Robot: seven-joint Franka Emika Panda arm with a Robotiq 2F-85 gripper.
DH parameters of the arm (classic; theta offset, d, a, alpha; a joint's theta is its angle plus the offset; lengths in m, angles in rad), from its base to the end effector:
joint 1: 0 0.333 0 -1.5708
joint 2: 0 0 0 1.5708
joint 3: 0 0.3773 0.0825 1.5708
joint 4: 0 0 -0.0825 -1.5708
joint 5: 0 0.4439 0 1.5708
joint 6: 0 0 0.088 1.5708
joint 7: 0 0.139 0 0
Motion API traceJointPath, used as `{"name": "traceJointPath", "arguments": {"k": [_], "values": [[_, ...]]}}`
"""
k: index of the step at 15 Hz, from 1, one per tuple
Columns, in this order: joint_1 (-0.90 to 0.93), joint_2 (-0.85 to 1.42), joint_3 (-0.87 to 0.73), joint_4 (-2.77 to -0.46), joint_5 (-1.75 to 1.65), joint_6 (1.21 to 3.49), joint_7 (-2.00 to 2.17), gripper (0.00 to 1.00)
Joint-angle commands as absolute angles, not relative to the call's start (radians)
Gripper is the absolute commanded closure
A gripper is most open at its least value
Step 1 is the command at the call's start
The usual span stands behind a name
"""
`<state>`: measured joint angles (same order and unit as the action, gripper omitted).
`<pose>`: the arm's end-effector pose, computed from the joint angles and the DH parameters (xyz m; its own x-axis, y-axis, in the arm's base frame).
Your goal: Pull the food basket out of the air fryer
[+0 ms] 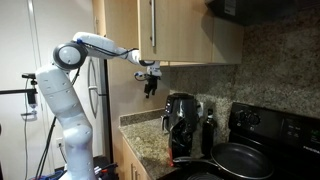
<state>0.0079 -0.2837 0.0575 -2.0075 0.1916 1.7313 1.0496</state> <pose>0.5116 0.0601 0.5954 0.5263 -0.8375 -0.1472 -0.8503 -0.5186 -0.0899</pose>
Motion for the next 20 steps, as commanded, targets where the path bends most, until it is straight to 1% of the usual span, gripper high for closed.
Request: {"name": "traceJointPath", "arguments": {"k": [1, 4, 9, 10, 12, 17, 20], "values": [[-0.002, -0.283, 0.066, -2.005, 0.194, 1.728, 1.048, 0.0], [-0.001, -0.239, 0.071, -2.07, 0.201, 1.847, 1.053, 0.0], [0.006, -0.237, 0.077, -2.241, 0.167, 2.154, 1.024, 0.0], [0.008, -0.202, 0.077, -2.168, 0.172, 2.07, 1.048, 0.0], [0.007, -0.204, 0.077, -2.209, 0.172, 2.128, 1.04, 0.0], [0.007, -0.217, 0.078, -2.214, 0.172, 2.132, 1.039, 0.0], [0.003, -0.125, 0.099, -2.25, 0.07, 2.321, 1.022, 0.0]]}}
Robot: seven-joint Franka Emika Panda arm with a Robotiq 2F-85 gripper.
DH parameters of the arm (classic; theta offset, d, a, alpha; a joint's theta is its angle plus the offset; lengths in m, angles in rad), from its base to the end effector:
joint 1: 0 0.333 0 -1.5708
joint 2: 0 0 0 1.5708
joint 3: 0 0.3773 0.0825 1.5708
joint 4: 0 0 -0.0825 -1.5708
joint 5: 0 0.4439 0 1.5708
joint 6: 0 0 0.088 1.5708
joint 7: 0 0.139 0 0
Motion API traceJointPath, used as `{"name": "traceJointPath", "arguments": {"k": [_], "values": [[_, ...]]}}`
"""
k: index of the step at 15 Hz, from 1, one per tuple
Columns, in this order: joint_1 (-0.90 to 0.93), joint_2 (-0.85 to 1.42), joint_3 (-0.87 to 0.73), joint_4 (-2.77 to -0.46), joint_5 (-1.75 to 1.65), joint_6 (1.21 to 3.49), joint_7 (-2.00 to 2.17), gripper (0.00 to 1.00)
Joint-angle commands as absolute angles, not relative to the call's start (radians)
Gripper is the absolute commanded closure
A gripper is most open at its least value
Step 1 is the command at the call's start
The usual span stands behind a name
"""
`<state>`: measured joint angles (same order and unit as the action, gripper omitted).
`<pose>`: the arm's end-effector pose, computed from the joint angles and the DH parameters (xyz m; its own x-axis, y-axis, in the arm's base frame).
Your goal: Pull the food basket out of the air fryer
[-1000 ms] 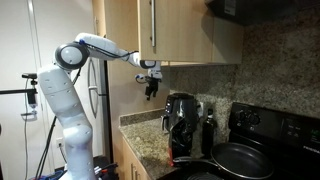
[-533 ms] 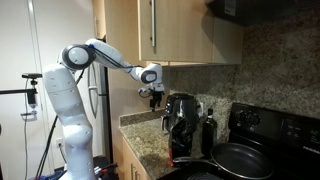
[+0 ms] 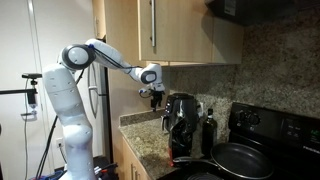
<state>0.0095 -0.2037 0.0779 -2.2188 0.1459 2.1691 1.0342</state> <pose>0.5464 0.0588 0.4791 0.5250 -0.8508 -0.0234 -0.8383 -0.5121 -0.1869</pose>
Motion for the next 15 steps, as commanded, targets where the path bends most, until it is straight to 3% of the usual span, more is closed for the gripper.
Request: {"name": "traceJointPath", "arguments": {"k": [1, 5, 6, 15], "values": [[0.001, -0.101, 0.107, -2.275, 0.006, 2.416, 1.036, 0.0], [0.017, -0.046, 0.089, -2.326, -0.084, 2.691, 1.088, 0.0], [0.02, -0.034, 0.084, -2.292, -0.072, 2.61, 1.079, 0.0], [0.046, -0.019, 0.087, -2.3, -0.019, 2.67, 1.062, 0.0]]}}
